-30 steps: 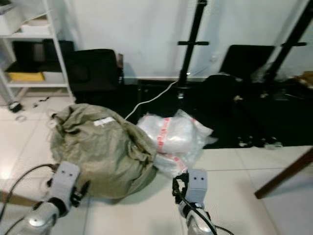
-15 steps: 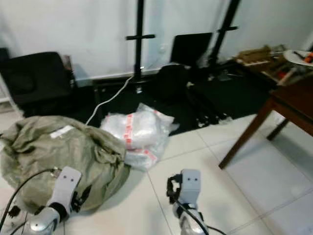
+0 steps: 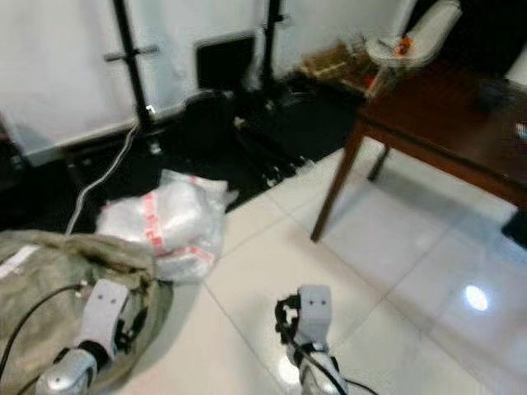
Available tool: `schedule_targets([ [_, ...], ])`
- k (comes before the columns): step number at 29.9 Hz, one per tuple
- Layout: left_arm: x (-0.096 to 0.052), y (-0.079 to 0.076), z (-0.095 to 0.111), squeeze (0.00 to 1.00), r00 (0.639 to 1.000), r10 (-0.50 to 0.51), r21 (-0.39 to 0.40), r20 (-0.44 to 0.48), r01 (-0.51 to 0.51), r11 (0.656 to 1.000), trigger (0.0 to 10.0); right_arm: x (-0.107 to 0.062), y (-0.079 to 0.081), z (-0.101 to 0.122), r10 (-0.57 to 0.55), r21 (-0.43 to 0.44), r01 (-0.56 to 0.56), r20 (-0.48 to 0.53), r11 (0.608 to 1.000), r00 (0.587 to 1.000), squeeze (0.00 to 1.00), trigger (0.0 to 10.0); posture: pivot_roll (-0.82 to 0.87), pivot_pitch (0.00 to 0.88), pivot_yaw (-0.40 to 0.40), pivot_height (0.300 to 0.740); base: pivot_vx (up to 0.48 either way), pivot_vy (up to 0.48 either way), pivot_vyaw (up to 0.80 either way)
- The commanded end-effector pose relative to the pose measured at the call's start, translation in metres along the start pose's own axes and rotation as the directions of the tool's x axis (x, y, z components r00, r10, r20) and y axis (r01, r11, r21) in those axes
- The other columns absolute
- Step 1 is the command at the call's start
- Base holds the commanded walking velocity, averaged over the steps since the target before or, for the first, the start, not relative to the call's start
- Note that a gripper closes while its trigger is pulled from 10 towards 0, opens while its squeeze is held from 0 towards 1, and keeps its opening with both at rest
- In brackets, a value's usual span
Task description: Setting the table
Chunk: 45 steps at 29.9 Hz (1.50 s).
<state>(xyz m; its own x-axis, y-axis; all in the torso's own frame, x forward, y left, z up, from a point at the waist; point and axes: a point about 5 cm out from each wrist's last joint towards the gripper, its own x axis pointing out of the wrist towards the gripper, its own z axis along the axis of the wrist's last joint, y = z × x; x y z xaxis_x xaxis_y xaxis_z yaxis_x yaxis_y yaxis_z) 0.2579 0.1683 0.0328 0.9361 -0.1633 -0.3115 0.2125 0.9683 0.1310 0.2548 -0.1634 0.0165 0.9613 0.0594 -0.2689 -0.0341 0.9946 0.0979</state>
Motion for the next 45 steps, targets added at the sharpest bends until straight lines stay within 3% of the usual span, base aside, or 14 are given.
schedule_targets([
  [1,-0.006,0.002,-0.011,0.0,0.999,0.006,-0.01,-0.033,-0.006,1.0,10.0,-0.002,0.001,-0.005,0.0,0.007,0.0,-0.018,1.0,1.0,0.0,10.0,-0.03,0.047,0.071,0.74,0.0,0.0,-0.78],
  [9,-0.005,0.003,-0.014,0.0,0.999,0.021,-0.06,-0.046,-0.024,0.998,10.0,-0.002,0.0,-0.006,0.006,-0.005,-0.006,-0.018,1.0,1.0,0.0,10.0,-0.03,0.044,0.06,0.74,0.0,0.0,-0.78],
  [24,-0.002,0.0,-0.006,0.0,1.0,0.003,-0.059,0.002,-0.003,0.998,10.0,-0.002,-0.003,-0.005,0.006,-0.015,-0.006,-0.019,1.0,1.0,0.0,10.0,-0.04,0.043,0.052,0.74,0.0,0.0,-0.78],
  [26,0.001,0.005,0.006,0.0,0.999,0.025,-0.07,0.036,-0.022,0.997,10.0,-0.001,-0.005,-0.001,0.006,-0.032,-0.006,-0.002,0.999,1.0,0.0,10.0,-0.04,0.045,0.052,0.74,0.0,0.0,-0.78],
  [28,0.005,0.006,0.032,0.0,0.994,0.026,-0.065,0.11,-0.019,0.998,10.0,0.001,-0.01,0.014,-0.008,-0.02,0.009,0.046,1.0,0.999,0.0,10.0,-0.04,0.047,0.054,0.74,0.0,0.0,-0.79],
  [30,0.005,0.007,0.041,0.0,0.99,0.027,-0.061,0.136,-0.019,0.998,10.0,0.002,-0.011,0.019,-0.013,-0.019,0.014,0.064,1.0,0.998,0.0,10.0,-0.04,0.047,0.055,0.74,0.0,0.0,-0.79],
  [31,0.008,0.005,0.066,0.0,0.979,0.008,-0.038,0.203,-0.001,0.999,10.0,0.005,-0.016,0.042,-0.025,-0.033,0.03,0.141,0.999,0.99,0.0,10.0,-0.05,0.047,0.059,0.74,0.0,0.0,-0.79],
  [32,0.008,0.005,0.066,0.0,0.979,0.008,-0.038,0.203,-0.001,0.999,10.0,0.005,-0.016,0.042,-0.025,-0.033,0.03,0.141,0.999,0.99,0.0,10.0,-0.05,0.047,0.059,0.74,0.0,0.0,-0.79],
  [34,0.012,0.0,0.11,0.0,0.946,-0.002,-0.041,0.324,0.016,0.999,10.0,0.009,-0.026,0.089,-0.063,-0.013,0.07,0.29,0.998,0.955,0.0,10.0,-0.06,0.045,0.065,0.74,0.0,0.0,-0.79],
  [38,0.014,-0.003,0.132,0.0,0.92,-0.016,-0.03,0.391,0.029,0.999,10.0,0.01,-0.029,0.113,-0.073,-0.008,0.082,0.364,0.997,0.929,0.0,10.0,-0.06,0.044,0.067,0.74,0.0,0.0,-0.79],
  [41,0.015,-0.015,0.174,0.0,0.862,-0.039,-0.022,0.506,0.059,0.998,10.0,0.008,-0.029,0.156,-0.077,0.005,0.086,0.485,0.996,0.871,0.0,10.0,-0.08,0.038,0.078,0.74,0.0,0.0,-0.79],
  [45,0.013,-0.02,0.183,0.0,0.85,-0.056,-0.017,0.524,0.076,0.997,10.0,0.006,-0.027,0.16,-0.072,0.007,0.079,0.496,0.997,0.866,0.0,10.0,-0.08,0.036,0.079,0.74,0.0,0.0,-0.8],
])
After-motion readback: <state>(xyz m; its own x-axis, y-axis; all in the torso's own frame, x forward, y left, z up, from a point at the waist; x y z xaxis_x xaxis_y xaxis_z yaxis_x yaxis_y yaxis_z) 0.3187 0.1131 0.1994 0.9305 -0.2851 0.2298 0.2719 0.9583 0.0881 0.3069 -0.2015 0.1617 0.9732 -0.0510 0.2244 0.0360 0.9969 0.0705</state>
